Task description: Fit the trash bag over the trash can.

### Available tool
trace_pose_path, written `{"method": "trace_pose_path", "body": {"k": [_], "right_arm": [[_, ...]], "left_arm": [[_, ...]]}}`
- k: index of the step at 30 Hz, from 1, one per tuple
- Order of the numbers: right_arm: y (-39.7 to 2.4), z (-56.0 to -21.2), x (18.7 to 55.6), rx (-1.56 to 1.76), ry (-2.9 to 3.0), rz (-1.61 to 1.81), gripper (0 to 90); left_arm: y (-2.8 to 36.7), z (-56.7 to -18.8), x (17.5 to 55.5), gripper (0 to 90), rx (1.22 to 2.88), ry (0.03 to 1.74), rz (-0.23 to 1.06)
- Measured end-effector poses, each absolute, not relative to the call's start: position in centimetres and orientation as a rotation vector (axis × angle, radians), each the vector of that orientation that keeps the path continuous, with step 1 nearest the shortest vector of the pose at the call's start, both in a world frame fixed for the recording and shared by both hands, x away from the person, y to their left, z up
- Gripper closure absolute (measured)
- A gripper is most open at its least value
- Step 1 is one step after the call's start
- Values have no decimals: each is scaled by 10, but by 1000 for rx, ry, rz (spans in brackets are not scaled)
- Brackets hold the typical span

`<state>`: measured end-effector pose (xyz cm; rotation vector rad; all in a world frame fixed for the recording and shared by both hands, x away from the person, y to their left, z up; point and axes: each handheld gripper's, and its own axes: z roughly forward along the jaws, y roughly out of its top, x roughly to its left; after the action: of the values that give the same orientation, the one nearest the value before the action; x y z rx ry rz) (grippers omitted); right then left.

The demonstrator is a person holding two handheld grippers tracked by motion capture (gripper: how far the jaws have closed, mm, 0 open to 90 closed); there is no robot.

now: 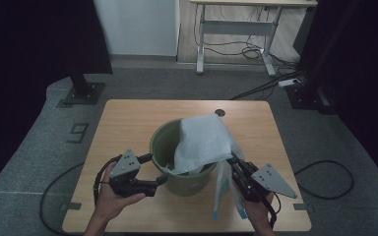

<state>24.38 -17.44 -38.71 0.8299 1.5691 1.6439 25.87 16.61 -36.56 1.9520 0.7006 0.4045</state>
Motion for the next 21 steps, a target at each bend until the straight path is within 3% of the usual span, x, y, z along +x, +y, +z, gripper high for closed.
{"method": "trace_pose_path", "body": {"k": [14,21], "right_arm": [[-158,-379,251,821,1587,1631,886],[-153,-381,253,817,1601,1637,886]], "left_arm": [[146,-359,262,180,1951,632,382],[138,-363,270,307,1973,660,385]]}}
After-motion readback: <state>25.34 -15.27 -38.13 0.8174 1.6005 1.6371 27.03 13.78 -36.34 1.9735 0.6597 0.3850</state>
